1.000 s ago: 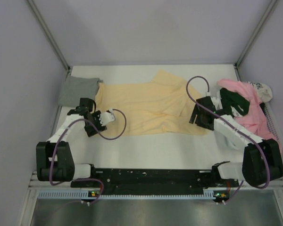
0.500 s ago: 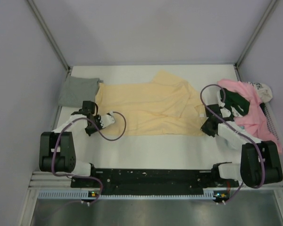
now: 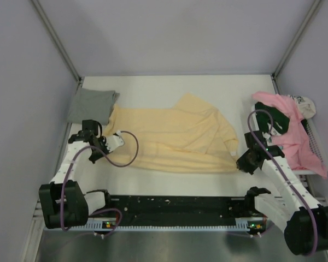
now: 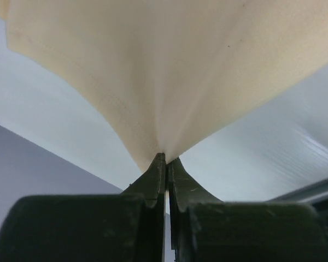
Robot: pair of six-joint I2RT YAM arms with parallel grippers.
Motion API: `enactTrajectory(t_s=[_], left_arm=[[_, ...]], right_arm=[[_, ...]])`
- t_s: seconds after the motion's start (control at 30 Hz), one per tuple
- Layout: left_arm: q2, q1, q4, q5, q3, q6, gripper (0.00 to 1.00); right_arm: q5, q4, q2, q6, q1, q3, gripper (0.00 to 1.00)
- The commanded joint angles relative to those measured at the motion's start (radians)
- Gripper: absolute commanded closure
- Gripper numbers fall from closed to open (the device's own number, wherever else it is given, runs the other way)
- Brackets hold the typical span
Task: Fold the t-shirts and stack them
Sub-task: Fold the flattened tshirt in 1/3 of the way
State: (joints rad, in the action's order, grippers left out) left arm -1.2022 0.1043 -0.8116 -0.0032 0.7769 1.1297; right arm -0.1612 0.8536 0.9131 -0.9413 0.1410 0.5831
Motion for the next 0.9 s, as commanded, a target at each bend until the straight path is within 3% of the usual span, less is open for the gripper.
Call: enactTrajectory(t_s=[0.0,0.07,0.17,0.23,0.27,0.33,0.37,0.5,0.57,0.67,0.77,0.87], left_arm=[[0.061,0.012,-0.168,-0.043,-0.059,0.039,1.00],[0.081,0.012,-0.202,-0.070,-0.073,0.041,0.98],[0.090,0.012,-0.248,-0.115,-0.068,0.022,0.79],[0.076,0.012,-0.222,-0.197,-0.061,-0.036,0.56],[0.064,0.012,-0.215,-0.243,-0.044,-0.069,0.48],[0.041,0.011,-0.216,-0.297,-0.006,-0.117,0.45],[0.033,0.009,-0.222,-0.303,0.021,-0.132,0.44],[0.007,-0.034,-0.270,-0.238,0.195,-0.171,0.40],[-0.019,-0.130,-0.296,-0.157,0.292,-0.226,0.40],[-0.071,-0.340,-0.287,0.102,0.433,-0.312,0.44],[-0.141,-0.527,-0.184,0.368,0.508,-0.410,0.57],[-0.229,-0.751,-0.072,0.449,0.558,-0.459,0.59]], right_arm=[[0.029,0.269,0.012,-0.105,-0.017,0.049,1.00],[0.081,0.338,-0.014,-0.119,-0.015,0.049,1.00],[0.114,0.415,-0.088,-0.169,-0.015,0.046,0.97],[0.129,0.430,-0.127,-0.177,-0.015,0.047,0.84],[0.138,0.435,-0.147,-0.177,-0.015,0.052,0.73],[0.156,0.475,-0.178,-0.185,-0.017,0.078,0.47],[0.155,0.495,-0.183,-0.186,-0.015,0.108,0.39],[0.026,0.526,-0.184,-0.091,-0.014,0.299,0.33],[0.069,0.410,-0.191,0.010,-0.014,0.345,0.36],[0.317,0.155,-0.166,0.090,-0.012,0.272,0.59],[0.439,-0.045,-0.065,0.111,-0.012,0.132,0.98],[0.437,-0.163,0.038,0.153,-0.014,0.045,1.00]])
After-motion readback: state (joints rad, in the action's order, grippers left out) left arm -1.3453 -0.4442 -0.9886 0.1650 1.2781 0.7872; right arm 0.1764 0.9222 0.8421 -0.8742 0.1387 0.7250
